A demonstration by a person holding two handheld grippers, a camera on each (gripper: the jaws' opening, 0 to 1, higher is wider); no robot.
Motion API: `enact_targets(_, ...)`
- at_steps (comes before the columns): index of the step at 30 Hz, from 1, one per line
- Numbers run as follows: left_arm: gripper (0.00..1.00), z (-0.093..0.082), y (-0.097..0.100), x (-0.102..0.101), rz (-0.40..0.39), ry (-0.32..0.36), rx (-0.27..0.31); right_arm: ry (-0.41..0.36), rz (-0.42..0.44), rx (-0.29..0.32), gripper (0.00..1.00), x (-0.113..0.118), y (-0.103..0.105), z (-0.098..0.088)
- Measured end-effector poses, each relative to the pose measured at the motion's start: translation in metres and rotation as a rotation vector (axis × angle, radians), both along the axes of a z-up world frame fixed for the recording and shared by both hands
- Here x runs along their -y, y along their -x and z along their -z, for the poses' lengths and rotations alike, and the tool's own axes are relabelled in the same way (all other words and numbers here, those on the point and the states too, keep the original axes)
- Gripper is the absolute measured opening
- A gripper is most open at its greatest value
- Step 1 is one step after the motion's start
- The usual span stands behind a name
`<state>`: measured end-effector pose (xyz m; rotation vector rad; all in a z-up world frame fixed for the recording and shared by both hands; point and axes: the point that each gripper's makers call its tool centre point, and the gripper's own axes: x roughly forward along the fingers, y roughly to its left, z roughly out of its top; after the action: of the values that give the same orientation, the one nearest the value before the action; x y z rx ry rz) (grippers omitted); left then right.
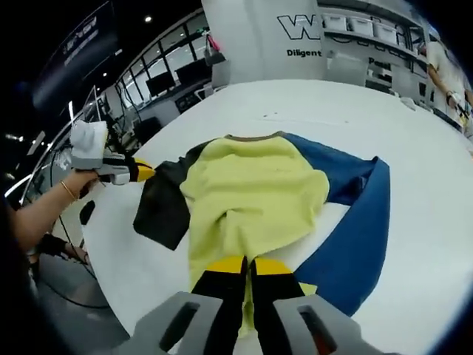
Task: Fold the garment on the visible template until the final outline fits inside the template.
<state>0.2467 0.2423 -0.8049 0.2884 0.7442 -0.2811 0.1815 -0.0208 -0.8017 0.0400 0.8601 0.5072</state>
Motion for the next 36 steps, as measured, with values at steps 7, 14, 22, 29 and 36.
enact_targets(7,0.39,0.015,0.021,0.030,0.053,0.032,-0.049,-0.014,-0.002,-0.008,0.00,-0.002,0.001,-0.002)
enact_targets(14,0.47,0.029,0.032,0.030,0.023,0.022,-0.078,-0.006,-0.008,-0.006,0.00,-0.003,0.000,-0.003)
enact_targets(22,0.14,0.043,0.030,0.016,-0.029,-0.062,-0.067,-0.005,-0.001,-0.006,0.00,-0.003,0.000,-0.001)
enact_targets(29,0.05,0.037,0.021,-0.015,-0.070,-0.149,-0.045,-0.009,0.005,-0.002,0.00,0.000,-0.003,-0.003)
enact_targets(36,0.05,0.032,0.006,-0.048,-0.058,-0.171,-0.050,-0.068,0.010,-0.016,0.00,-0.004,-0.004,-0.009)
